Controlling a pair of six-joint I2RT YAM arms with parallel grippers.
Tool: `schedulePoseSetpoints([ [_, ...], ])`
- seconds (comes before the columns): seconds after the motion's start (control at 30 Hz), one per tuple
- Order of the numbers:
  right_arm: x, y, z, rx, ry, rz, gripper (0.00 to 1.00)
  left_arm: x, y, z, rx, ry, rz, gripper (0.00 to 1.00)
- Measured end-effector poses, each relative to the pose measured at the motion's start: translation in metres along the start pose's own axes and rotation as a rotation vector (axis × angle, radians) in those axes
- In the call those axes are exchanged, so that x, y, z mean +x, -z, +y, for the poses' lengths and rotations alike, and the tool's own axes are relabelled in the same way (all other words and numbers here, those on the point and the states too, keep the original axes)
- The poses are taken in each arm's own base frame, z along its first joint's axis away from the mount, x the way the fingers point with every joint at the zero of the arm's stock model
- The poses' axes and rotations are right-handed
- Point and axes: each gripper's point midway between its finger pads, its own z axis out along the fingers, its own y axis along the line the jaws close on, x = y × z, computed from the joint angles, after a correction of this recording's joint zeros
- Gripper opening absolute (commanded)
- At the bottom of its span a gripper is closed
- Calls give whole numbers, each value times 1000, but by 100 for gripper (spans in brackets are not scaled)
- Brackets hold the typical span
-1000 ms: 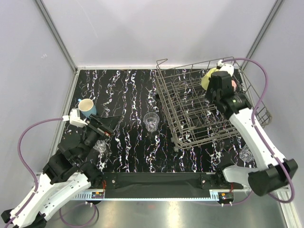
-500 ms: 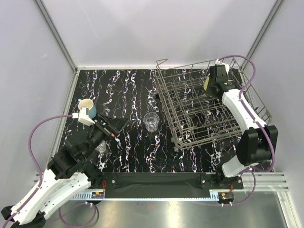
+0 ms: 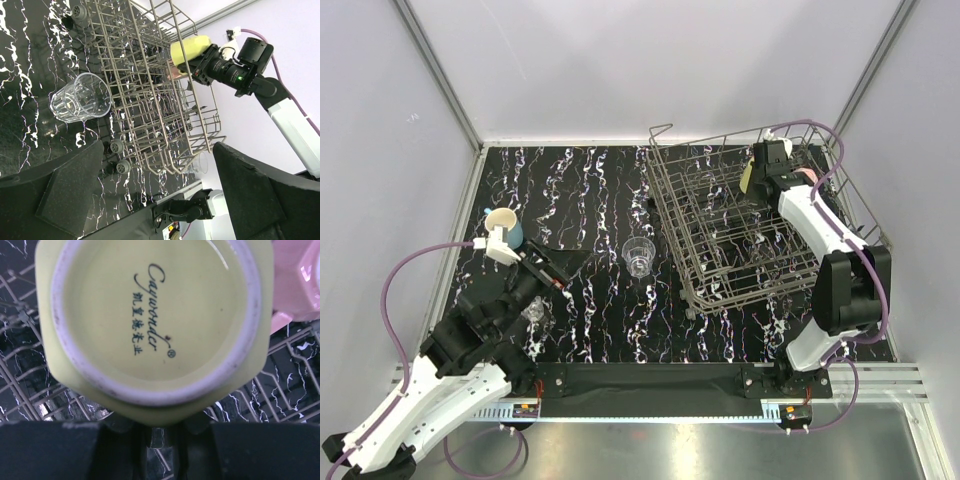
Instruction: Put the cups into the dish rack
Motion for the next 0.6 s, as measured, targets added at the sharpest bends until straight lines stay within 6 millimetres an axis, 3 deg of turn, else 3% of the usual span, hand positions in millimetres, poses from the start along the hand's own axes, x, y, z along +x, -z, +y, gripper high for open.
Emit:
schedulePoseSetpoints([
  [0.23, 23, -9, -2, 4, 4, 48, 0, 5, -5, 1, -12, -1, 24, 98],
  [0.6, 51, -43, 0, 22, 22, 121, 0, 13, -10, 2, -22, 9, 63, 97],
])
